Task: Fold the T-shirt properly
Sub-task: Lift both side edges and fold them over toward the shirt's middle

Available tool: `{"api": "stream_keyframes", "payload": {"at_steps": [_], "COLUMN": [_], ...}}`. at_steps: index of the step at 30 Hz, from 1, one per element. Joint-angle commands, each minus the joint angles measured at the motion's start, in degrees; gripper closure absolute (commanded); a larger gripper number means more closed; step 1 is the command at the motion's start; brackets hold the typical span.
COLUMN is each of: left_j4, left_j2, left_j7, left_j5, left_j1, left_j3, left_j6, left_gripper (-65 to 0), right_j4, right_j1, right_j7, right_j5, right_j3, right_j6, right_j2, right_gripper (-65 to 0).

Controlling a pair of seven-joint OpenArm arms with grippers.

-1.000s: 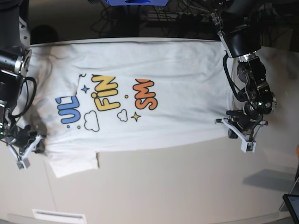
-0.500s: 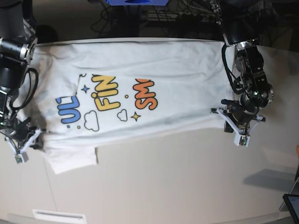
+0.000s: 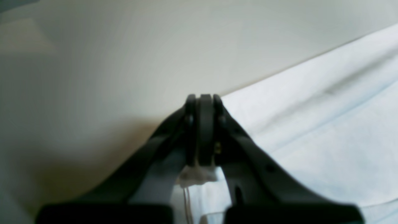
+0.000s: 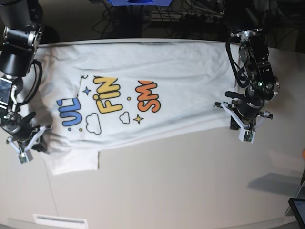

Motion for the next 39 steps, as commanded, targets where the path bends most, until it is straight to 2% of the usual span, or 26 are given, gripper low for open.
{"api": "stream_keyframes", "payload": {"at_steps": [1, 5, 22, 25, 30, 39], "left_j4": [1.74, 3.5, 11.85, 11.94, 12.73, 13.17], "left_j2": [-0.6, -0.95, -1.04, -1.04, -1.83, -1.92], "left_j7": [-1.34, -1.34, -1.26, -1.26, -1.26, -1.43], "left_j5": [-0.4, -0.4, -0.4, -0.4, 0.13, 0.13], "left_j1": [-0.83, 0.67, 8.85, 9.64, 10.43, 12.19], "left_j3": [-0.21, -0.21, -0.56, -0.73, -1.0, -1.0], "left_j6": [0.05, 0.05, 0.05, -0.04, -4.43, -4.61], "left_gripper": [0.0, 0.0, 0.0, 0.0, 0.0, 0.0], "right_j4": [1.84, 3.16, 3.25, 3.33, 3.33, 3.33], "right_j1": [1.21, 1.21, -1.95, -2.74, -2.92, -4.24], "right_j7": [1.34, 0.99, 1.17, 1.34, 1.25, 1.17], "right_j5": [0.98, 0.98, 0.8, 0.89, 0.89, 0.89], "right_j3": [0.9, 6.44, 7.14, 9.34, 11.36, 11.36], "right_j6": [-0.03, -0.03, -0.03, -0.03, -0.03, -0.03], "right_j2": [0.82, -0.85, -0.76, -0.85, -0.93, -0.93], "right_gripper": [0.0, 0.0, 0.0, 0.0, 0.0, 0.0]}}
